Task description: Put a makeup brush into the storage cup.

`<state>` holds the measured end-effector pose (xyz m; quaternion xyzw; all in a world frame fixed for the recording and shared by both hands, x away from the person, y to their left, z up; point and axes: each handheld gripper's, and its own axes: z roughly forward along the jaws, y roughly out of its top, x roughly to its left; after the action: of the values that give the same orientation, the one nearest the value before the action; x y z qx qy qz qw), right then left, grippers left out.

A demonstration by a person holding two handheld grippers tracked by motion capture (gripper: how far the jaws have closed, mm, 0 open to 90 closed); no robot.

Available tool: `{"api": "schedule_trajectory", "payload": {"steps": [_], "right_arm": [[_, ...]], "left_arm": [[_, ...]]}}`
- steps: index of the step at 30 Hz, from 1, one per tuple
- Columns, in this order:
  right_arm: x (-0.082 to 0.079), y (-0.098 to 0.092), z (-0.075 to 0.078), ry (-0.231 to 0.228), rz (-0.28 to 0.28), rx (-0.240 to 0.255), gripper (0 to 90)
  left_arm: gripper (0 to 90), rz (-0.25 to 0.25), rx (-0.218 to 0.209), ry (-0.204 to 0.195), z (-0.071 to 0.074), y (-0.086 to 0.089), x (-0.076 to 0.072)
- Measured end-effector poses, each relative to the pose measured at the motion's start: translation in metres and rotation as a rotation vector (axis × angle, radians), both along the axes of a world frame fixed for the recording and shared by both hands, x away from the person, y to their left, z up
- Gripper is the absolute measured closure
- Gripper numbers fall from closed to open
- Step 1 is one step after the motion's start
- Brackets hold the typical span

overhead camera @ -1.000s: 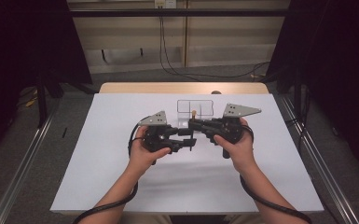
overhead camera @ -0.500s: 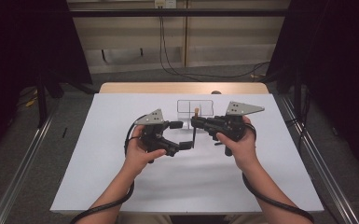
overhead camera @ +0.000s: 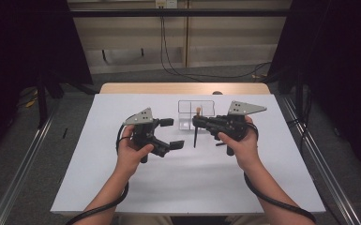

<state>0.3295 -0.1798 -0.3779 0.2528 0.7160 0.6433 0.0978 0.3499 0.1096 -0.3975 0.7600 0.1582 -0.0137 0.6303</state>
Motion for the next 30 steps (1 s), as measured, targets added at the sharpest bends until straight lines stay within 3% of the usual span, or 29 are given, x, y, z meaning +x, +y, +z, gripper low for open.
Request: {"api": "schedule_trajectory", "payload": {"steps": [14,30], "right_arm": [[0.001,-0.003,0.000,-0.009,-0.008,0.001,84.6],[0.002,-0.007,-0.001,-0.012,-0.019,-0.003,84.6]], "left_arm": [[0.0,0.024,0.022,-0.038,0.004,0.028,-0.006],[0.0,0.066,0.026,-0.049,0.001,0.057,-0.014]]}}
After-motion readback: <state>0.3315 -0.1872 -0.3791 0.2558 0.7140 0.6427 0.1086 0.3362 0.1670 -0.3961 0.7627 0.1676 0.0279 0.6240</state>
